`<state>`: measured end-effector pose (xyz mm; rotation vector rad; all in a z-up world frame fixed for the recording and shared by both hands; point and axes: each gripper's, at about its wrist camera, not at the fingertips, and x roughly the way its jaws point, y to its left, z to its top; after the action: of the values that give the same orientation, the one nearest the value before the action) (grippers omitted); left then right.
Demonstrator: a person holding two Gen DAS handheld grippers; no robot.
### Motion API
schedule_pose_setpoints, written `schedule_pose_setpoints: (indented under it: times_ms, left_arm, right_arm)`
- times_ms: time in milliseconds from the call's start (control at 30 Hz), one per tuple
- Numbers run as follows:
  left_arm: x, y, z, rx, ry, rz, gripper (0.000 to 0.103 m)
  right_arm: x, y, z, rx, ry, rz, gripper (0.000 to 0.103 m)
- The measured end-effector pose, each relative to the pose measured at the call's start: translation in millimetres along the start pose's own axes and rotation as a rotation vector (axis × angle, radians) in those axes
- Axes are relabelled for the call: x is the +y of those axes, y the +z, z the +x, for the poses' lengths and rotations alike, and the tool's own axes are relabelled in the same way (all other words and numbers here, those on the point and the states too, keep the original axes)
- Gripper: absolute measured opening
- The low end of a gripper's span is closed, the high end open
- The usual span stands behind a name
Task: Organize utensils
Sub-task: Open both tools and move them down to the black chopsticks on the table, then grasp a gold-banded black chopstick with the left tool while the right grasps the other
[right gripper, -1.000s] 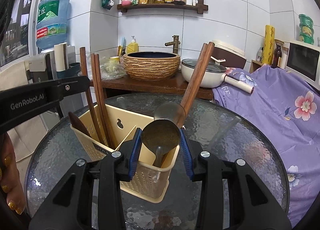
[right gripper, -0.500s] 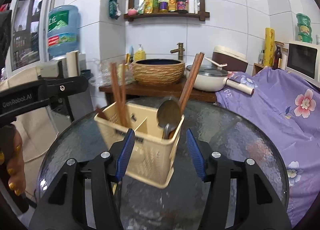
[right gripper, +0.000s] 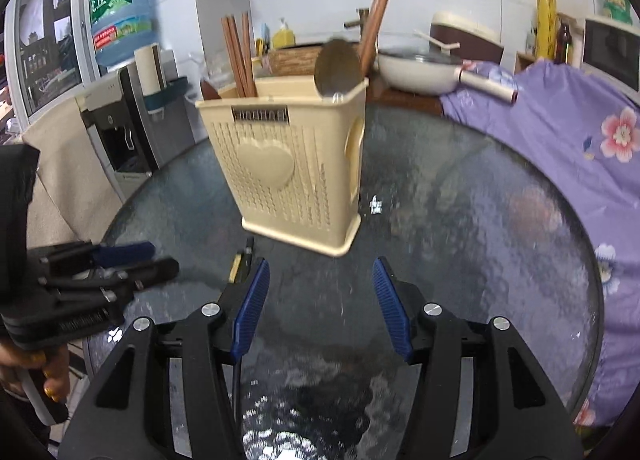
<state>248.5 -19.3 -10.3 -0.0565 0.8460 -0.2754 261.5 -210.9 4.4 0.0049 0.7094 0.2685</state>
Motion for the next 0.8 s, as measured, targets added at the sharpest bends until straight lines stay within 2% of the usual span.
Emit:
schedule_pose_setpoints:
  times_ms: [300,600,800]
  left_arm:
    - [-15.0,-23.0,21.8,0.086,-0.025,0.052,0.032]
    - [-28.1,-28.2,37.8,0.13,-0.012,0.094,0.027]
    - [-30.4,-29.5,41.1,0.129,0.012,0.107,0.024]
  right_arm:
    - [-2.6,-22.0,10.2,0.07,0.006,0.033,0.054]
    - [-11.5,-27.7,8.8,0.089,0.009,0.077,0.054]
    - [-12.0,-27.8,7.4,0.098,0.014,0.087,0.054]
